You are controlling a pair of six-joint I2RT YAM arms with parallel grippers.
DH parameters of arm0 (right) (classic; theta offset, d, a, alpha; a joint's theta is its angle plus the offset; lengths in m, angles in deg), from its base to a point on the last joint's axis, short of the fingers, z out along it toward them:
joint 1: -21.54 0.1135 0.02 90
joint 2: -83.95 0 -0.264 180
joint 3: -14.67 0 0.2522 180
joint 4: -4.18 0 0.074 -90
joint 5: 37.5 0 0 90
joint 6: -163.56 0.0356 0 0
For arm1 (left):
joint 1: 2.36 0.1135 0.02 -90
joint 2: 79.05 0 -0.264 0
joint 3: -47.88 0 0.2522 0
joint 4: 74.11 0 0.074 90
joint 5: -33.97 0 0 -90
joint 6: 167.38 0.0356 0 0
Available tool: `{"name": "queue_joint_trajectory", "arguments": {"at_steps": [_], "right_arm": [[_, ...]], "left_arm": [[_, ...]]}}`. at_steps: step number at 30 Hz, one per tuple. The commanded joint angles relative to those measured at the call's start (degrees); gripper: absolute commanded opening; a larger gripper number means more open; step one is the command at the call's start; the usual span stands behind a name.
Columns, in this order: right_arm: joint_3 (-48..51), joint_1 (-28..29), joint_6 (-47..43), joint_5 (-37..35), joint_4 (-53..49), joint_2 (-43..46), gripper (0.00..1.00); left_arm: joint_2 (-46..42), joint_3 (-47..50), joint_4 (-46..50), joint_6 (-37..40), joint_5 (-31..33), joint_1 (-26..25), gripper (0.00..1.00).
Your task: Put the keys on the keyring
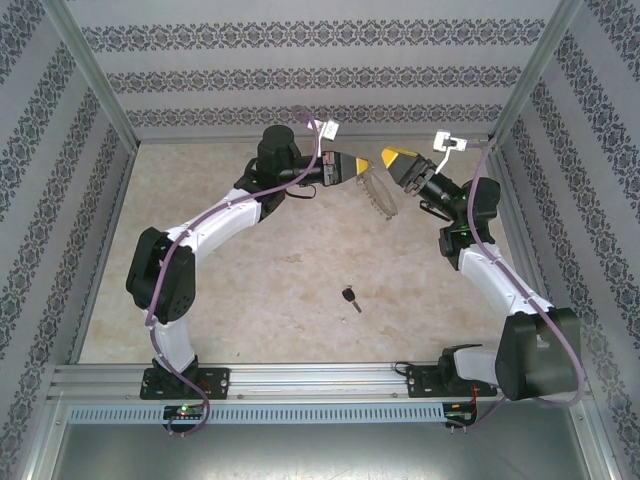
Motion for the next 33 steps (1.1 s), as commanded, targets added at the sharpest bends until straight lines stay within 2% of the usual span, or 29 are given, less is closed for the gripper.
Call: {"name": "queue_joint_trajectory", "arguments": {"at_steps": [1, 4, 11, 14, 26, 33], "right_arm": [[-0.6, -0.3, 0.1, 5.7, 0.0, -0.2, 0.41], [-0.3, -0.3, -0.8, 7.1, -0.3, -0.4, 0.40], [1.1, -0.8, -2.4, 8.4, -0.5, -1.0, 0.37], [1.1, -0.7, -1.8, 10.0, 0.4, -1.7, 0.34], [3.7, 0.3, -2.6, 11.1, 0.3, -1.1, 0.31], [3.7, 0.9, -2.6, 11.3, 0.3, -1.0, 0.23]], "left_arm": [[-3.3, -4.8, 11.2, 12.3, -6.0, 0.1, 0.00], [-3.3, -6.3, 13.9, 14.2, -8.0, 0.4, 0.00], [-3.7, -6.9, 13.8, 14.3, -10.7, 0.9, 0.00], [-3.9, -7.0, 13.6, 14.3, -11.2, 0.8, 0.00], [-4.1, -7.0, 11.9, 12.8, -11.4, 0.8, 0.00], [-4.0, -6.7, 11.0, 12.1, -11.2, 0.9, 0.00]]}}
